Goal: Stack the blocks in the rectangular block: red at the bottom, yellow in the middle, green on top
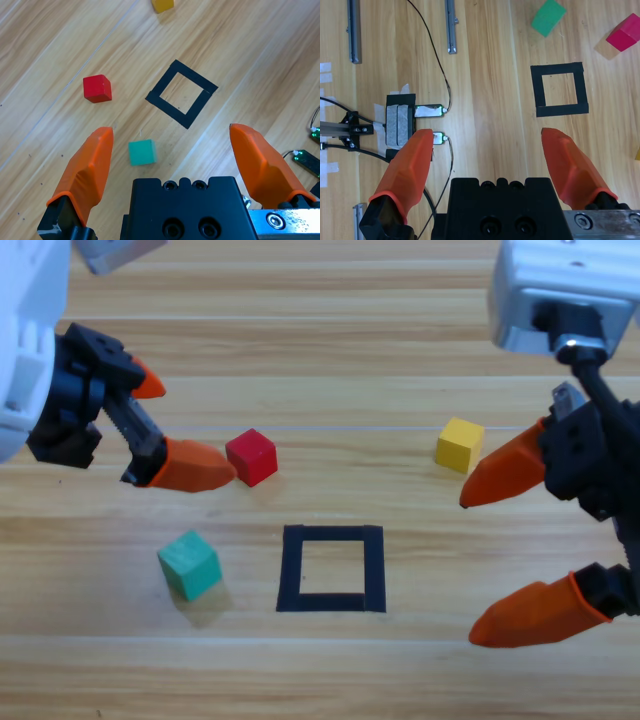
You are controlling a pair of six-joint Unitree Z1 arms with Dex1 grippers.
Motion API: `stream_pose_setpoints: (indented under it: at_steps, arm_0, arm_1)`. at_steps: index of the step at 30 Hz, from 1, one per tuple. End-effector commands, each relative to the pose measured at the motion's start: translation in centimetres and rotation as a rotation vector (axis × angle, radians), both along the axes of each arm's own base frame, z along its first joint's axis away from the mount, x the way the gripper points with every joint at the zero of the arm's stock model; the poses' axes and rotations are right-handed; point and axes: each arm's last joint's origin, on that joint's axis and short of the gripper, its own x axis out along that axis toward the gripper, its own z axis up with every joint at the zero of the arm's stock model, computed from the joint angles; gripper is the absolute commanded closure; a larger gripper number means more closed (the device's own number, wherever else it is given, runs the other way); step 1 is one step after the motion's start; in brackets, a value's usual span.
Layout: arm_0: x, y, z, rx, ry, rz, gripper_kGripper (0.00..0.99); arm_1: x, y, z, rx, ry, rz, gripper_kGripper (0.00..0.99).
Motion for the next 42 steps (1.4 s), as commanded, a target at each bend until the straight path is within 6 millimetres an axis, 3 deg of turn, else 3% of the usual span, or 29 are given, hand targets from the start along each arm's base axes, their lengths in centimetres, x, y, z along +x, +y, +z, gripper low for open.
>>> stream_pose_setpoints:
  at_steps: [1, 7, 11, 15, 20, 25, 29, 32, 35, 38, 42]
  arm_0:
    - [0.2, 0.8, -0.5, 0.012, -0.008, 0.036, 0.000]
    - [0.2, 0.8, -0.5, 0.011, -0.007, 0.039, 0.000]
    - [0.2, 0.9, -0.5, 0.010, -0.008, 0.041, 0.000]
    - [0.3, 1.0, -0.5, 0.001, 0.002, 0.058, 0.000]
    - [1.7, 2.3, -0.3, -0.101, 0.073, 0.278, 0.000]
    - [3.2, 3.2, -0.6, -0.227, 0.172, 0.502, 0.000]
    - [6.0, 1.4, -0.5, -0.227, 0.231, 0.559, 0.000]
    - [9.6, -0.6, 0.0, -0.123, 0.294, 0.586, 0.013]
    - [13.3, -2.1, -0.7, -0.007, 0.339, 0.570, 0.028]
    - [16.7, -3.6, -2.8, 0.112, 0.377, 0.536, 0.028]
    - [18.7, -3.8, -5.5, 0.185, 0.409, 0.512, 0.025]
  arm_1:
    - [-0.4, 1.8, -1.6, -0.051, 0.041, 0.056, 0.036]
    - [-0.6, 1.5, -1.2, -0.040, 0.047, 0.032, 0.034]
    - [0.8, 0.7, -1.0, -0.039, 0.042, -0.137, 0.034]
    - [4.6, -0.6, -1.2, -0.041, 0.021, -0.383, 0.034]
    - [11.1, -2.2, -3.0, -0.036, 0.092, -0.673, 0.036]
    - [15.8, -0.2, -6.7, -0.149, 0.036, -0.970, 0.036]
    - [18.2, 1.7, -9.3, -0.215, 0.068, -1.059, 0.034]
    - [18.7, 2.1, -10.1, -0.204, 0.103, -1.148, 0.033]
    - [19.2, 2.5, -10.3, -0.176, 0.142, -1.221, 0.033]
    - [19.6, 2.6, -10.8, -0.155, 0.162, -1.327, 0.031]
    - [20.1, 3.0, -11.5, -0.141, 0.191, -1.404, 0.033]
